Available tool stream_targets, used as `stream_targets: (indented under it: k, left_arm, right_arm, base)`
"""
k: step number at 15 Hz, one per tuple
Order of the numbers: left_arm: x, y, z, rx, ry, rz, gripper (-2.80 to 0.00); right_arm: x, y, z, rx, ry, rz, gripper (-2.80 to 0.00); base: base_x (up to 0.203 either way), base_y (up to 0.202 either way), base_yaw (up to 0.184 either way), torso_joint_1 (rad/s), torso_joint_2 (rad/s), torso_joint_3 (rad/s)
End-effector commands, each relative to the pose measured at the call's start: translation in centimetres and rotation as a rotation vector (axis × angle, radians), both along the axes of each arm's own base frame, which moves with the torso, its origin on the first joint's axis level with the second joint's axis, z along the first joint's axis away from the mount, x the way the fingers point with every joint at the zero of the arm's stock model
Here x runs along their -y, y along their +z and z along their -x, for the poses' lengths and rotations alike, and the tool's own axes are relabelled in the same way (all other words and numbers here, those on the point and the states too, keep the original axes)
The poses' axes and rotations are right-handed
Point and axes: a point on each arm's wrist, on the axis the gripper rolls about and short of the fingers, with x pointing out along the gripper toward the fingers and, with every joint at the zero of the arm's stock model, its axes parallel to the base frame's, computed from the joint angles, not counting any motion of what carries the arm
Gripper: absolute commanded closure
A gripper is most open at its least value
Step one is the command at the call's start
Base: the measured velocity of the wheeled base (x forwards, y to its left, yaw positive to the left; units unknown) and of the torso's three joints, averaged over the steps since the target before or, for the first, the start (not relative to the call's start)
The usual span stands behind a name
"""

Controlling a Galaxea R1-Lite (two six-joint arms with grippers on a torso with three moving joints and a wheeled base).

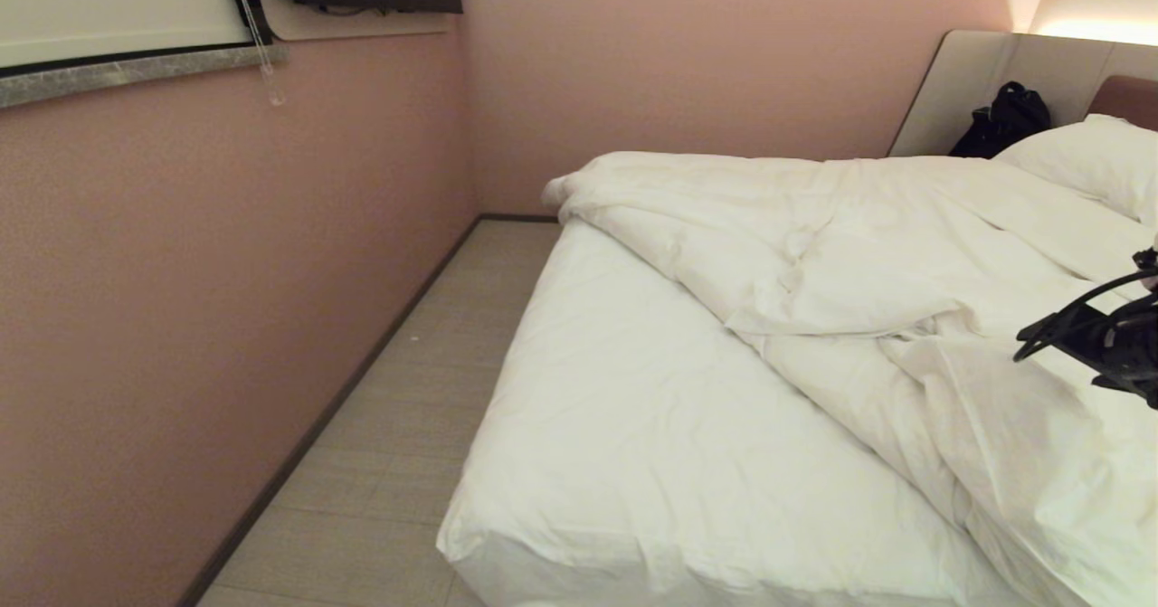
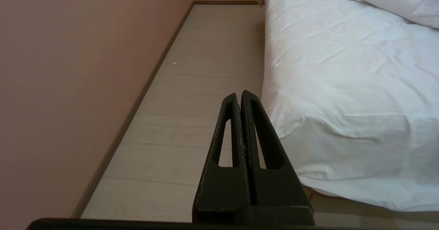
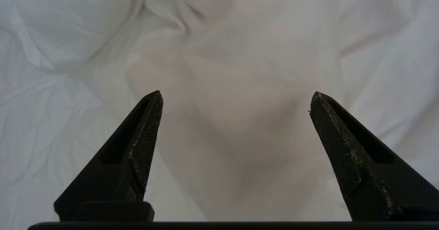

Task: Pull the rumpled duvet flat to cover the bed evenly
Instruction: Hold the folded corner of the quilt

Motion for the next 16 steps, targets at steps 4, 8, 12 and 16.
stream_targets:
  k: [4, 8, 12, 16]
  left_arm:
    - [0.0, 0.0, 0.0, 0.000, 0.000, 0.000, 0.00]
    - [0.0, 0.0, 0.0, 0.000, 0.000, 0.000, 0.00]
    - [0.0, 0.0, 0.0, 0.001, 0.000, 0.000, 0.00]
    - [0.0, 0.0, 0.0, 0.001, 0.000, 0.000, 0.00]
  right_arm:
    - [1.6, -3.9, 0.2, -0.033, 0.179, -0.346, -2.80]
    - [2.6, -5.0, -0.4, -0.034, 0.180, -0.360, -2.80]
    - [3.6, -7.0, -0.9, -0.062, 0.162, -0.380, -2.80]
    - [4.2, -9.2, -1.9, -0.077, 0.150, -0.384, -2.80]
  base:
    - [0.000, 0.000, 0.000, 0.000, 0.00, 0.000]
    - [0.000, 0.000, 0.000, 0.000, 0.00, 0.000]
    - [0.000, 0.000, 0.000, 0.000, 0.00, 0.000]
    - [0.000, 0.000, 0.000, 0.000, 0.00, 0.000]
